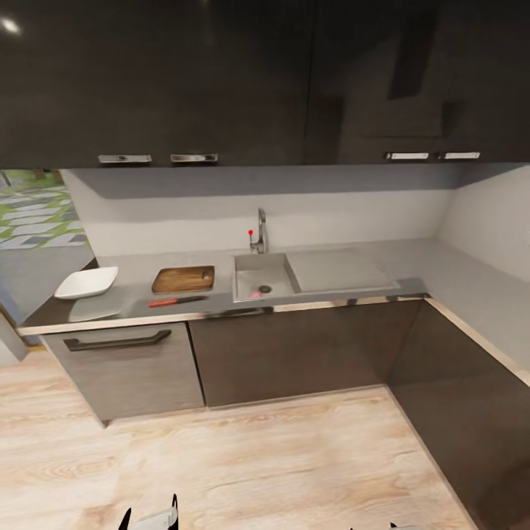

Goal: In the kitchen, take the Vidalia onion out of the sink, dice it on the chopping board with the paring knife, put the diced onion into the bowl on the countertop, then place both the paring knife and the chopping board into the sink.

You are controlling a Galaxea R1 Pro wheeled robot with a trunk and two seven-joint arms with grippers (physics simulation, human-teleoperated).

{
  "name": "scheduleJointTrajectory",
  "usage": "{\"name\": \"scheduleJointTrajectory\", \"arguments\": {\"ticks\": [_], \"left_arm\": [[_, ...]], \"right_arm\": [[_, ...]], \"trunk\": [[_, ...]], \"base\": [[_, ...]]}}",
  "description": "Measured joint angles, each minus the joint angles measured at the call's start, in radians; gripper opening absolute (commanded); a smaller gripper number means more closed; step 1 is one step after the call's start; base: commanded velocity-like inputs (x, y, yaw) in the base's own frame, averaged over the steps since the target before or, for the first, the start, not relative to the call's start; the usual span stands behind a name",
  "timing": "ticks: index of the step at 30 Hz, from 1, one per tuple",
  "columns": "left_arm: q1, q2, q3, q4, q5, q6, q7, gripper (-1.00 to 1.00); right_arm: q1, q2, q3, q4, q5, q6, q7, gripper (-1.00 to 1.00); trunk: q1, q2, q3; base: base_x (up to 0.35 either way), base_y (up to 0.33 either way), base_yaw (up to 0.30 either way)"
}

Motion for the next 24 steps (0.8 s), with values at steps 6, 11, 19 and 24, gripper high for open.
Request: {"name": "scheduleJointTrajectory", "arguments": {"ticks": [6, 11, 19, 24], "left_arm": [[0.000, 0.000, 0.000, 0.000, 0.000, 0.000, 0.000, 1.00], [0.000, 0.000, 0.000, 0.000, 0.000, 0.000, 0.000, 1.00], [0.000, 0.000, 0.000, 0.000, 0.000, 0.000, 0.000, 1.00], [0.000, 0.000, 0.000, 0.000, 0.000, 0.000, 0.000, 1.00]], "right_arm": [[0.000, 0.000, 0.000, 0.006, 0.000, -0.001, 0.000, 1.00], [0.000, 0.000, 0.000, 0.007, 0.000, -0.001, 0.000, 1.00], [0.000, 0.000, 0.000, 0.007, 0.000, -0.002, 0.000, 1.00], [0.000, 0.000, 0.000, 0.007, 0.000, -0.002, 0.000, 1.00]], "trunk": [[0.000, 0.000, 0.000], [0.000, 0.000, 0.000], [0.000, 0.000, 0.000], [0.000, 0.000, 0.000]], "base": [[0.239, -0.213, 0.000], [0.239, -0.214, 0.000], [0.238, -0.224, 0.000], [0.231, -0.231, 0.000]]}}
